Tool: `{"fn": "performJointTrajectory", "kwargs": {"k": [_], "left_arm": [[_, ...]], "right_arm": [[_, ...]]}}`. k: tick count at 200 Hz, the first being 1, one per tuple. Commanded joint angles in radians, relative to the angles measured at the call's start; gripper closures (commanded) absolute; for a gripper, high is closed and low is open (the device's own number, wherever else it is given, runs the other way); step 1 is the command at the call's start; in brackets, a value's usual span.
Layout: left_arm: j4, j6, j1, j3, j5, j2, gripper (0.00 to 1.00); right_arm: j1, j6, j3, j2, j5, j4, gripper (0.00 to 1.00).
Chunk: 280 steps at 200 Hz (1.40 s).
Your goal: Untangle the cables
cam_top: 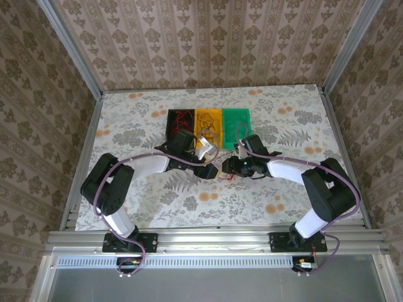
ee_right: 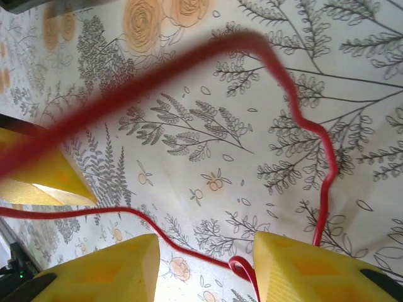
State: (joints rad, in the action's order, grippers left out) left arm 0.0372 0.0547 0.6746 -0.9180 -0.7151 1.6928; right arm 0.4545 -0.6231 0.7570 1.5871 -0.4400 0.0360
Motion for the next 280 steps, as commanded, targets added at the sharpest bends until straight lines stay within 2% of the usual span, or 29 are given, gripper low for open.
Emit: {"fn": "performJointTrajectory", "kwargs": {"k": [1,6,34,72,93,147,180,208,237,255,280], "left_arm": [[-0.01,-0.036,0.016,0.012,0.065,-0.024,0.36],[-0.012,-0.04,0.021,0.012,0.103,-0.025,0.36],[-0.041,-0.04,0.032,0.007,0.165,-0.034,0.36],[-0.035,-0.055,0.034,-0.033,0.191,-0.002,0.36],[0.003,-0.07,0.033,-0.061,0.2,0.026,0.39],[0.002,-0.055,0.034,-0.073,0.226,0.054,0.61],[-0.046,-0.033,0.034,-0.056,0.213,0.024,1.0],[-0.121,0.003,0.014,0.009,0.184,-0.093,1.0],[-0.189,0.106,-0.076,0.06,0.178,-0.22,1.0],[-0.267,0.195,-0.142,0.089,0.264,-0.293,1.0],[-0.299,0.316,-0.199,0.084,0.527,-0.331,1.0]], "right_arm": [[0.003,0.026,-0.01,-0.066,0.059,0.041,0.53],[0.003,0.031,-0.014,-0.079,0.067,0.049,0.52],[0.003,0.065,-0.045,-0.155,0.086,0.084,0.47],[-0.006,0.07,-0.082,-0.241,0.124,0.114,0.46],[-0.018,0.056,-0.1,-0.281,0.143,0.108,0.46],[-0.037,0.04,-0.117,-0.341,0.185,0.096,0.48],[-0.039,0.03,-0.122,-0.339,0.193,0.085,0.49],[-0.042,0.029,-0.123,-0.332,0.206,0.089,0.52],[-0.049,0.025,-0.131,-0.325,0.226,0.078,0.53],[-0.052,0.019,-0.128,-0.315,0.224,0.068,0.53],[-0.053,0.024,-0.109,-0.285,0.21,0.069,0.55]]}}
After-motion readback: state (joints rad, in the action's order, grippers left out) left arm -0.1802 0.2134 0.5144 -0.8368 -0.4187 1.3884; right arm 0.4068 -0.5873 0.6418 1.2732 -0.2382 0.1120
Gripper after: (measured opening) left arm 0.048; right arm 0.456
